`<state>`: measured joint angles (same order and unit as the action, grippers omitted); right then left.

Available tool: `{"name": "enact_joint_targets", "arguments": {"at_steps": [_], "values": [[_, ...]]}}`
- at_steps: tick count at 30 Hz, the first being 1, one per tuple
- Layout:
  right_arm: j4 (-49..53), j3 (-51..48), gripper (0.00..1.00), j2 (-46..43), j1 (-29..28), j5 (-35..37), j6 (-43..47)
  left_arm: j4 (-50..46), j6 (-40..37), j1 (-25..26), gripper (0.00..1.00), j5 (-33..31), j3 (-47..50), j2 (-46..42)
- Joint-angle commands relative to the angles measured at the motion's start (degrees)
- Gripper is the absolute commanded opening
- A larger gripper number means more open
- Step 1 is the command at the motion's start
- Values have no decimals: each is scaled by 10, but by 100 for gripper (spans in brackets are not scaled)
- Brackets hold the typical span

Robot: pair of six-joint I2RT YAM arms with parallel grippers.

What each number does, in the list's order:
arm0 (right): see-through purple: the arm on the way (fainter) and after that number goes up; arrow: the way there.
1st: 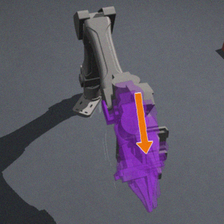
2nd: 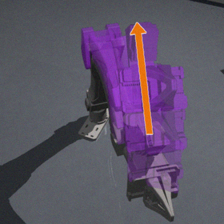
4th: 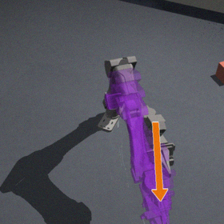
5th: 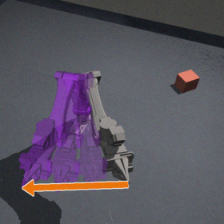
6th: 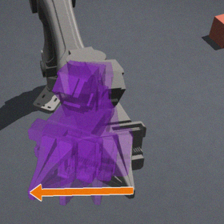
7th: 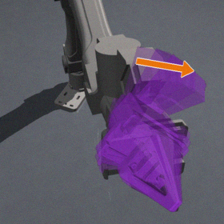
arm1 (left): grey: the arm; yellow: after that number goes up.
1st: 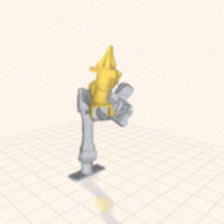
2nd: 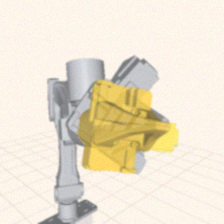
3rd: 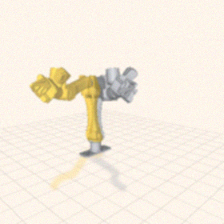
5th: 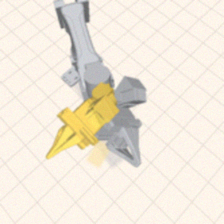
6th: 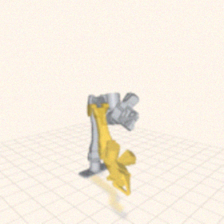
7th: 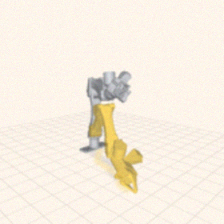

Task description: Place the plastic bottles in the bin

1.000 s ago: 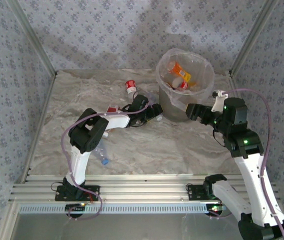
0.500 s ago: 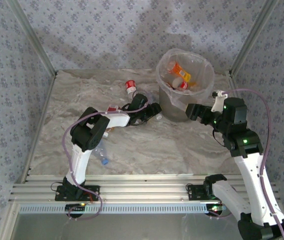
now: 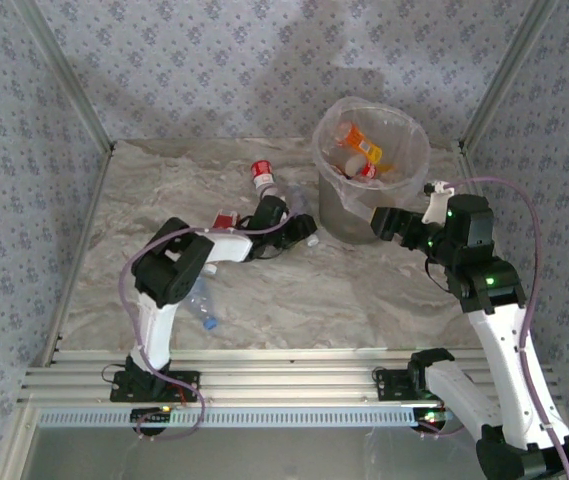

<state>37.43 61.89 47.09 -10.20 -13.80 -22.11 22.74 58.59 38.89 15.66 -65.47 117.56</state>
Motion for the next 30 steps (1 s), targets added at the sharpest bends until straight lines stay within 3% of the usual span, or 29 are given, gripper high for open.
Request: {"name": "enact_joint_targets", "arguments": {"at_steps": [1, 8, 12, 21, 30], "values": [[-18, -13, 96, 7, 3, -32, -9, 25, -69, 12, 55, 18, 48, -75], [-63, -22, 96, 48, -4, -119, -39, 2, -202, 64, 56, 9, 145, -213], [-86, -32, 96, 64, -28, -130, -41, -36, -257, 103, 56, -12, 177, -282], [-122, -34, 96, 115, -81, -125, -50, -104, -315, 188, 57, -65, 184, -367], [-143, -40, 93, 137, -100, -114, -57, -124, -335, 223, 57, -106, 162, -387]]}}
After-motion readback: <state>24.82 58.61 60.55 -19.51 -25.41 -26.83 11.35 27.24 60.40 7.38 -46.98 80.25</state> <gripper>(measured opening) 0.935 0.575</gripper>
